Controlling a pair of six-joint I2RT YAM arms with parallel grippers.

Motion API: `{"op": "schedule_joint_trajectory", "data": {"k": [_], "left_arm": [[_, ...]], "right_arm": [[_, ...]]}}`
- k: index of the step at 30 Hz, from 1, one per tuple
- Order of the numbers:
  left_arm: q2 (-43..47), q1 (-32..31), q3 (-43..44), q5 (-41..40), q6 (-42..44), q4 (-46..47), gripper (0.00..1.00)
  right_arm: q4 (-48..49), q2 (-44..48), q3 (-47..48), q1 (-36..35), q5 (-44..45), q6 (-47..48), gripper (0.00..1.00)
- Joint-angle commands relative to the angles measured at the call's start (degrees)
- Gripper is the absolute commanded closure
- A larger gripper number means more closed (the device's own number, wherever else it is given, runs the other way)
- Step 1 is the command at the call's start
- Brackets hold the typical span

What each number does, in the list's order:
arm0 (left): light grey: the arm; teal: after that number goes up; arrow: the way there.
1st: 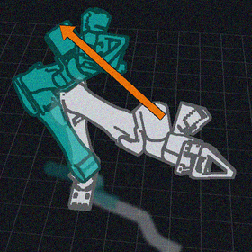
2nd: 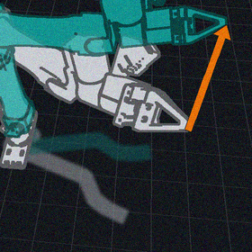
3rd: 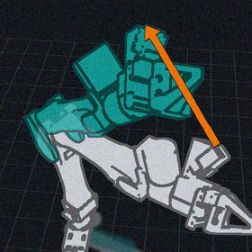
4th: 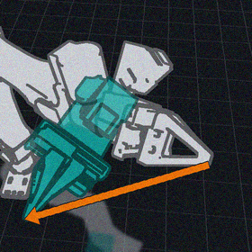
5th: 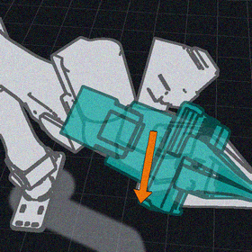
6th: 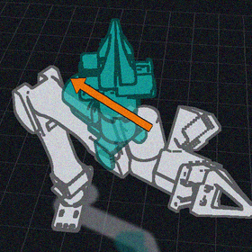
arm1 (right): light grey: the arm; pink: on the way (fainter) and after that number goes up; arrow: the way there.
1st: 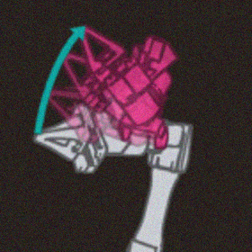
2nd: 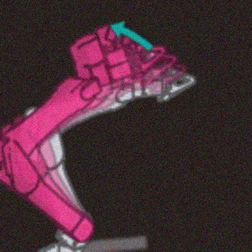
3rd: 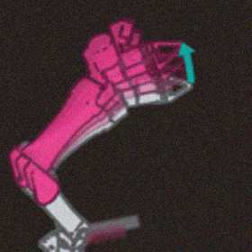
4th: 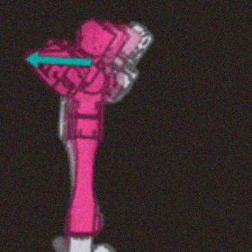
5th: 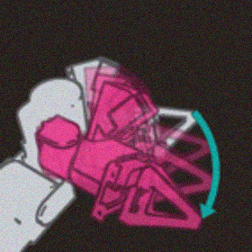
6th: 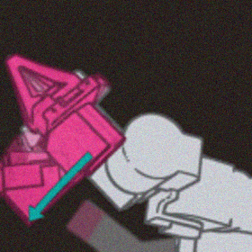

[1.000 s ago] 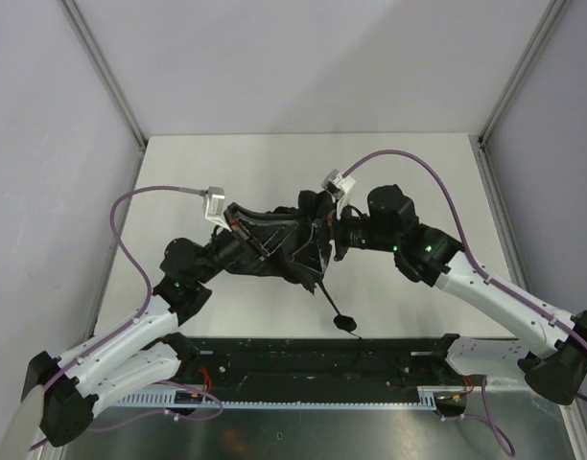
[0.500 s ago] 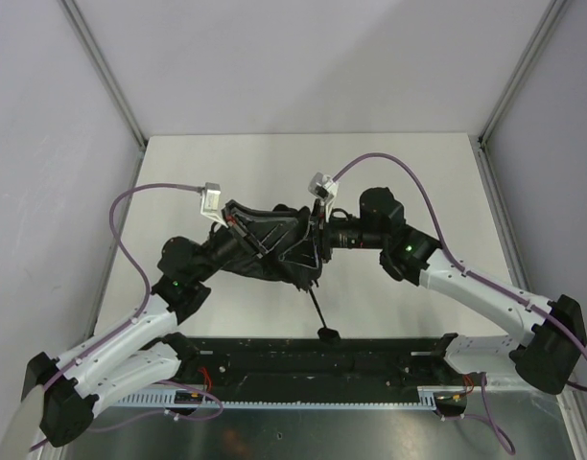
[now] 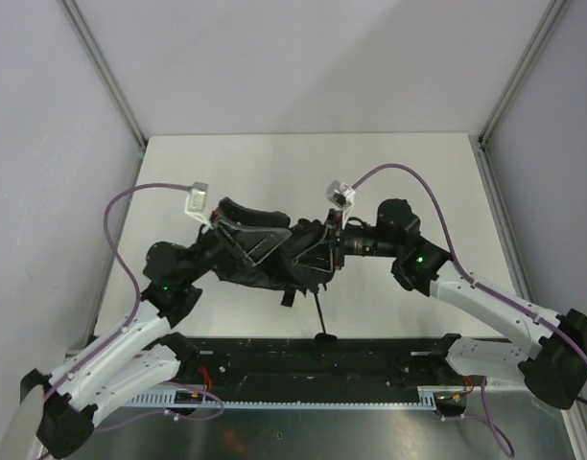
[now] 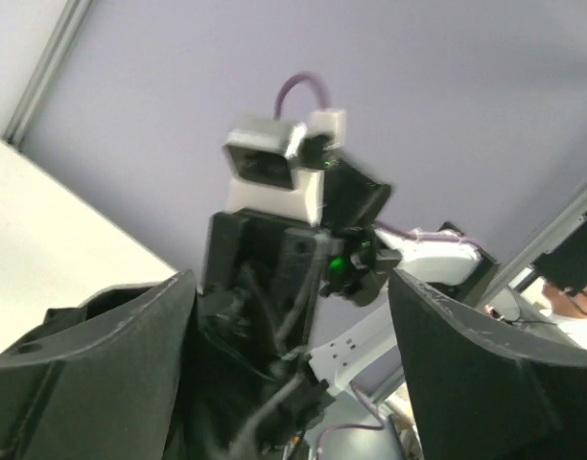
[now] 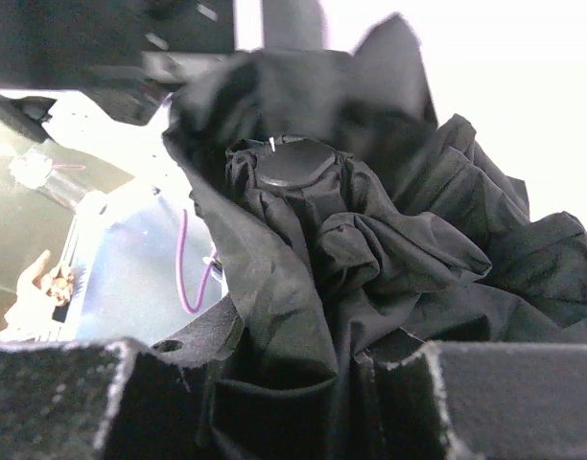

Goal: Put away the umbrella

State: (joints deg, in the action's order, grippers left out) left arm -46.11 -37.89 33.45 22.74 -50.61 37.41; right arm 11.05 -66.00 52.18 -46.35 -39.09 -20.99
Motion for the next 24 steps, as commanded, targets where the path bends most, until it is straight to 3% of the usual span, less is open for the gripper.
{"op": "schedule_joint_trajectory", "data": {"k": [1, 3, 7, 9, 11, 13, 19, 20, 24], "left_arm": [[7.46, 4.25, 4.10, 5.30, -5.84, 0.03, 0.11], [9.73, 5.49, 4.72, 4.86, -3.67, -5.11, 0.13], [9.58, 6.20, 8.31, 5.76, 1.98, -18.47, 0.32], [7.20, 6.06, 9.22, 7.76, 2.83, -22.30, 0.27], [5.42, 4.93, 9.49, 7.82, 3.97, -25.68, 0.12], [4.56, 2.49, 9.69, 5.18, 6.72, -28.92, 0.03], [-0.52, -3.07, 11.83, -2.90, 12.67, -35.28, 0.01], [-1.42, -3.20, 12.52, -3.24, 13.14, -35.86, 0.06], [-1.06, -3.18, 15.38, -3.57, 15.70, -38.04, 0.56]], "right_arm": [[4.04, 5.45, -2.99, 3.70, -1.55, -2.83, 1.00], [3.14, 7.33, -3.76, 5.06, -2.14, -2.72, 1.00], [3.59, 10.34, -5.45, 8.53, -4.08, -4.09, 1.00], [3.93, 11.57, -5.69, 9.60, -4.46, -4.59, 1.00], [3.86, 12.53, -5.76, 10.95, -5.02, -4.94, 1.00], [3.77, 13.26, -5.77, 12.30, -5.95, -5.53, 1.00], [3.31, 15.30, -5.78, 13.24, -7.47, -6.51, 1.00], [2.42, 15.64, -5.78, 13.36, -7.31, -5.99, 1.00], [-3.20, 16.64, -5.78, 15.29, -5.01, -2.62, 1.00]]}}
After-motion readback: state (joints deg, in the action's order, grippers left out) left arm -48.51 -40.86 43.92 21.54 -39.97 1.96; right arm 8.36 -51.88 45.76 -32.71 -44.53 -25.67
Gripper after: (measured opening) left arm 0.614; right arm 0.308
